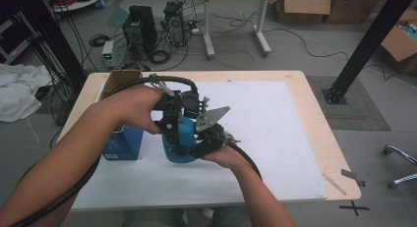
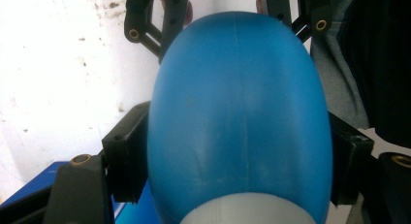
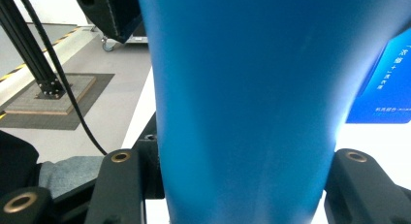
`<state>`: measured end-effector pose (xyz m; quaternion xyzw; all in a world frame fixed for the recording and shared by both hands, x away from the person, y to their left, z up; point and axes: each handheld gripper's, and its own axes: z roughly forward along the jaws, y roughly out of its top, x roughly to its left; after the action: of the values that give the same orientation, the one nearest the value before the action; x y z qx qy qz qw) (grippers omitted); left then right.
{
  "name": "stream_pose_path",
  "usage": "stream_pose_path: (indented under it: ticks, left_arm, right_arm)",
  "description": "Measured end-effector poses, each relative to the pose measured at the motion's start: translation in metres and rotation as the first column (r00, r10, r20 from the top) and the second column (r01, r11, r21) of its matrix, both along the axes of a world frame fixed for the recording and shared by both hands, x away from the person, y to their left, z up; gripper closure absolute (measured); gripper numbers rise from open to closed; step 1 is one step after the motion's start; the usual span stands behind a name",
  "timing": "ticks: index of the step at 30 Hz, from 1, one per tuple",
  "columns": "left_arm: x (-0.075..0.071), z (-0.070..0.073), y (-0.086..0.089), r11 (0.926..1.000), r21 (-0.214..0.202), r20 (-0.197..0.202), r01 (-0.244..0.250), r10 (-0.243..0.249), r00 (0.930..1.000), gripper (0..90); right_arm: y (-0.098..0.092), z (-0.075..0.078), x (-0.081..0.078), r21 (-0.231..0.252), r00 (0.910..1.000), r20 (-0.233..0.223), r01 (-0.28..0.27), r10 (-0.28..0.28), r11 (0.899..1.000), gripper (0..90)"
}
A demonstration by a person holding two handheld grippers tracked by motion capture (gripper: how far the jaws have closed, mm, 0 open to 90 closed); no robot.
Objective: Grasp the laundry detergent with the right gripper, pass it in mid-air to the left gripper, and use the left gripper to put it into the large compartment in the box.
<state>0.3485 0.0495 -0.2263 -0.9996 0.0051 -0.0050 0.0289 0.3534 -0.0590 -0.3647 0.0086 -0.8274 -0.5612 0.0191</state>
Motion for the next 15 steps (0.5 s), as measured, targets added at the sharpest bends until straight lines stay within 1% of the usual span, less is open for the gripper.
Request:
stream_pose_path:
  ticks: [3, 5, 6, 10, 15]
  left_arm:
    - [-0.0001, 0.0003, -0.0001, 1.0000, -0.002, -0.006, -0.008, 0.008, 0.9999, 28.5]
    - [0.0002, -0.0002, -0.0005, 1.0000, -0.001, -0.008, -0.005, 0.005, 1.0000, 36.5]
    - [0.0001, -0.0004, -0.0008, 1.0000, -0.001, -0.010, -0.005, 0.005, 0.9999, 37.5]
    - [-0.0002, -0.0008, -0.0020, 1.0000, 0.003, -0.014, -0.003, 0.003, 0.9999, 37.8]
    - [-0.0008, -0.0005, -0.0023, 1.0000, 0.004, -0.007, -0.003, 0.003, 1.0000, 38.2]
  right_arm:
    - [0.0001, 0.0001, 0.0000, -0.002, 1.0000, 0.003, 0.000, 0.000, 1.000, 45.2]
    - [0.0004, 0.0000, -0.0003, -0.002, 1.0000, 0.004, -0.002, 0.002, 1.000, 45.2]
    - [0.0006, 0.0002, -0.0003, -0.001, 1.0000, 0.004, -0.004, 0.004, 1.000, 45.2]
    - [0.0012, 0.0003, -0.0006, -0.003, 1.0000, 0.001, -0.008, 0.008, 1.000, 45.2]
    - [0.0014, 0.0005, -0.0009, -0.002, 1.0000, 0.000, -0.007, 0.007, 1.000, 45.3]
